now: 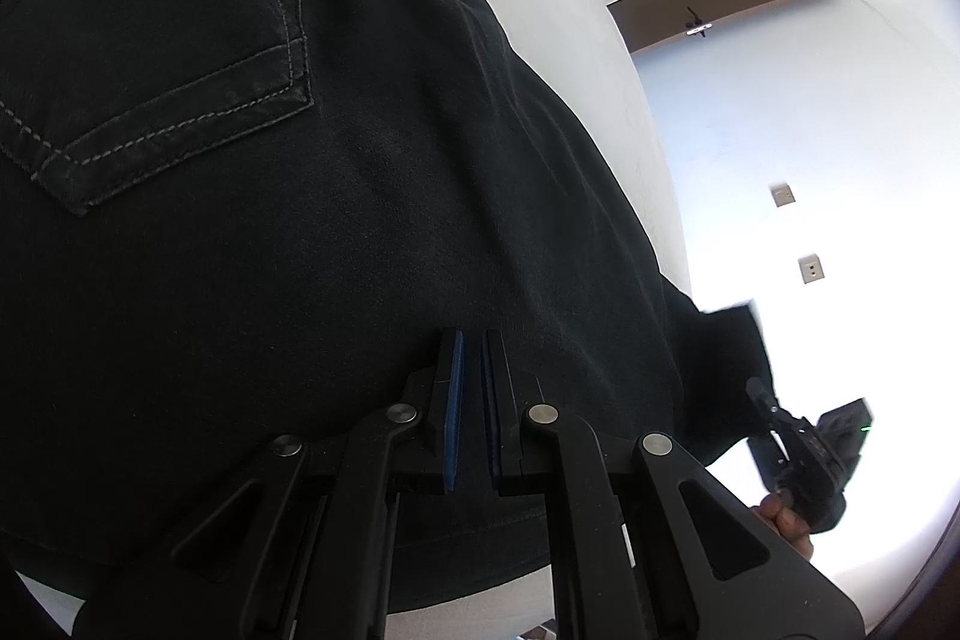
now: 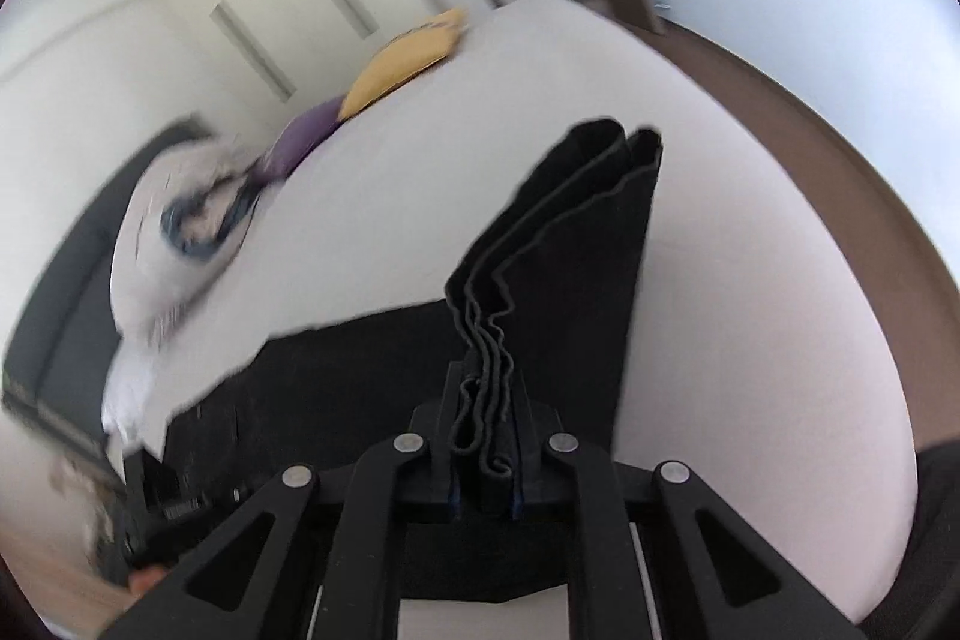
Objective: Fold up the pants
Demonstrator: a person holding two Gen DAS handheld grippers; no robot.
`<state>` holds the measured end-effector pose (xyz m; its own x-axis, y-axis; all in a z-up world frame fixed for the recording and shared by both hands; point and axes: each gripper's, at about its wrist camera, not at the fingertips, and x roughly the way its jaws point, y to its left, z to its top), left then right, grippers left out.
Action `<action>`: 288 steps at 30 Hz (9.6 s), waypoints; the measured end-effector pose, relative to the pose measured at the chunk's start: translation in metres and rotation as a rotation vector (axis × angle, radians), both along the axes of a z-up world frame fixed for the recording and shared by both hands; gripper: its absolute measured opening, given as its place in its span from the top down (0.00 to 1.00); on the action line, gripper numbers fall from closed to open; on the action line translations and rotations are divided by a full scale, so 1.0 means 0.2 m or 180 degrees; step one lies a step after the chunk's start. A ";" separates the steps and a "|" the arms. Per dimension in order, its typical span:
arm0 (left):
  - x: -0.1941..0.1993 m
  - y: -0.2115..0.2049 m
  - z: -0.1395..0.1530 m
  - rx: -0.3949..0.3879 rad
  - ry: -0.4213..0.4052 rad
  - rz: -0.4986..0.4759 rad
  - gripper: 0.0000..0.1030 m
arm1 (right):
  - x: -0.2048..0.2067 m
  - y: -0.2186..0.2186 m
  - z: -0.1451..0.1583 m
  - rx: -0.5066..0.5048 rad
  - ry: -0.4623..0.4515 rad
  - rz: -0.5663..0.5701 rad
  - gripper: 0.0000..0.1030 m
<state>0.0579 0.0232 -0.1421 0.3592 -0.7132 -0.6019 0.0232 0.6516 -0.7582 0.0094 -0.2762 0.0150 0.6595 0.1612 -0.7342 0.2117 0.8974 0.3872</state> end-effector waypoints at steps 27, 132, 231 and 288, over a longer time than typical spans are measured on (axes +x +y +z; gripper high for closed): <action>0.32 -0.74 0.37 -0.0188 0.0037 -0.0950 0.01 | 0.07 0.71 -0.13 -0.1686 -0.0045 0.1160 0.89; 0.09 0.10 0.18 0.1582 -0.0427 -0.0618 0.84 | 0.46 -0.17 -0.63 0.2154 0.0770 0.1515 0.68; -0.25 1.60 -0.09 -0.0806 -0.0005 0.2586 0.86 | 0.43 0.25 -0.47 0.0862 0.1172 0.1461 0.44; -0.45 -0.50 0.53 0.2444 -0.1981 -0.0880 0.89 | 0.74 0.11 -0.29 0.1523 0.0925 0.1307 0.82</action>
